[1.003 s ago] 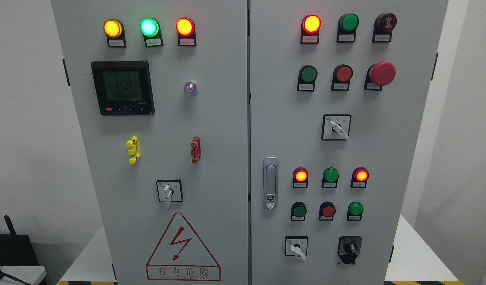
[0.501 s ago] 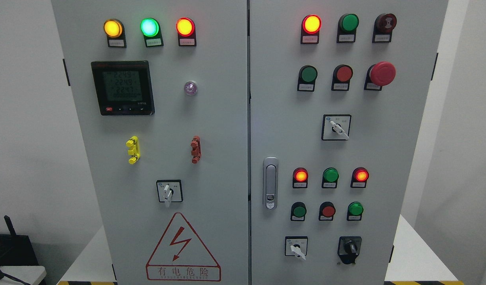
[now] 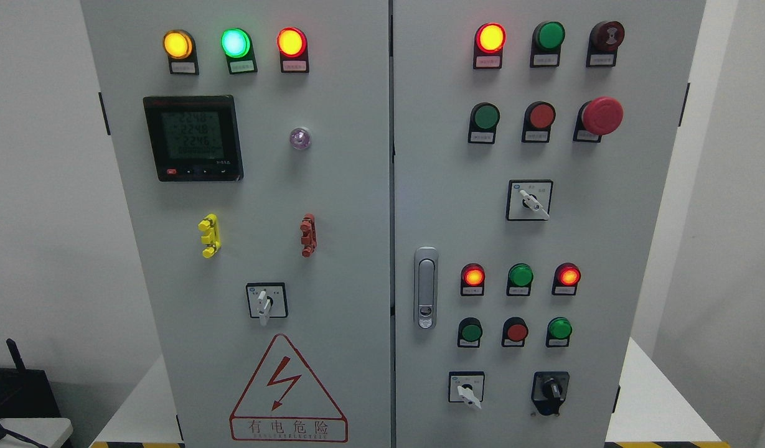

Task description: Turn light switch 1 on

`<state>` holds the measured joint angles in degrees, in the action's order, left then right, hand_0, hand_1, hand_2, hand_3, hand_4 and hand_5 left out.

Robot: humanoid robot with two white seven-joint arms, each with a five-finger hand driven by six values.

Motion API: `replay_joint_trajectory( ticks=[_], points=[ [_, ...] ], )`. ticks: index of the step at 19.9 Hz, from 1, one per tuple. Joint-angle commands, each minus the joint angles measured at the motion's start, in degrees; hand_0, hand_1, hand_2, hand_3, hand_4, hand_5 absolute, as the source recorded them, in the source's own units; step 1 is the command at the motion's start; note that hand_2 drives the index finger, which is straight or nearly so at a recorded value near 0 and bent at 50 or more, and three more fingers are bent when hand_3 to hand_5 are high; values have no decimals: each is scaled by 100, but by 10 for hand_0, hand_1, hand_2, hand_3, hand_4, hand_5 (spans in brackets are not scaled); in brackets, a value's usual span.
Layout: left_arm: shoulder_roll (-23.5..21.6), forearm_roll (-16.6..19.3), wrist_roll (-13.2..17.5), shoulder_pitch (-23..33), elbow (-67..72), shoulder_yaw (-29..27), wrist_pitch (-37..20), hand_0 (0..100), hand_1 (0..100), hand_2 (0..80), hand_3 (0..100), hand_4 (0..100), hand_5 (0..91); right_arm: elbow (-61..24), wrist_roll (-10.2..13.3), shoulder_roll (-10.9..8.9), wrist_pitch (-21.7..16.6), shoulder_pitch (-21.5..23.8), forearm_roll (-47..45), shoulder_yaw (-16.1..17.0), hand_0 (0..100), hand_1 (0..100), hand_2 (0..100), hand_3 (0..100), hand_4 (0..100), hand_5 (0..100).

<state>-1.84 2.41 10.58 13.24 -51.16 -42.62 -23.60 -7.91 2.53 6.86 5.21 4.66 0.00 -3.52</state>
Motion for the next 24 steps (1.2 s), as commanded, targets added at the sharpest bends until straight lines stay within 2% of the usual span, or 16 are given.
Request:
replay_joint_trajectory(
  ticks=[1,4,6,8,12,14,16,24],
  points=[
    [-316,-434,435,-215,-2581,-959,-4,489,0,174,392,524,218,0,2,0,-2,0,-97,0,120,389,0,0,0,0],
    [-369,-434,638,-531,-3144,-933,13,487,0,185,416,537,250,0,2,0,-2,0,-97,0,120,389,0,0,0,0],
    [-510,-443,717,-664,-3522,-793,31,480,24,227,449,546,273,0,2,0,-2,0,-97,0,120,389,0,0,0,0],
    [-519,-443,726,-752,-3803,-503,66,458,56,264,469,555,298,0,2,0,-2,0,-97,0,120,389,0,0,0,0],
    [-510,-452,718,-945,-4269,-108,242,398,86,272,481,576,338,0,2,0,-2,0,-97,0,120,389,0,0,0,0],
    [-484,-487,718,-1068,-4437,77,365,372,93,291,498,590,398,0,2,0,-2,0,-97,0,120,389,0,0,0,0],
    [-475,-679,726,-1139,-4551,419,365,360,98,317,515,601,429,0,2,0,-2,0,-97,0,120,389,0,0,0,0],
    [-413,-724,718,-1420,-5105,1194,681,306,119,346,520,594,440,0,2,0,-2,0,-97,0,120,389,0,0,0,0]
  ],
)
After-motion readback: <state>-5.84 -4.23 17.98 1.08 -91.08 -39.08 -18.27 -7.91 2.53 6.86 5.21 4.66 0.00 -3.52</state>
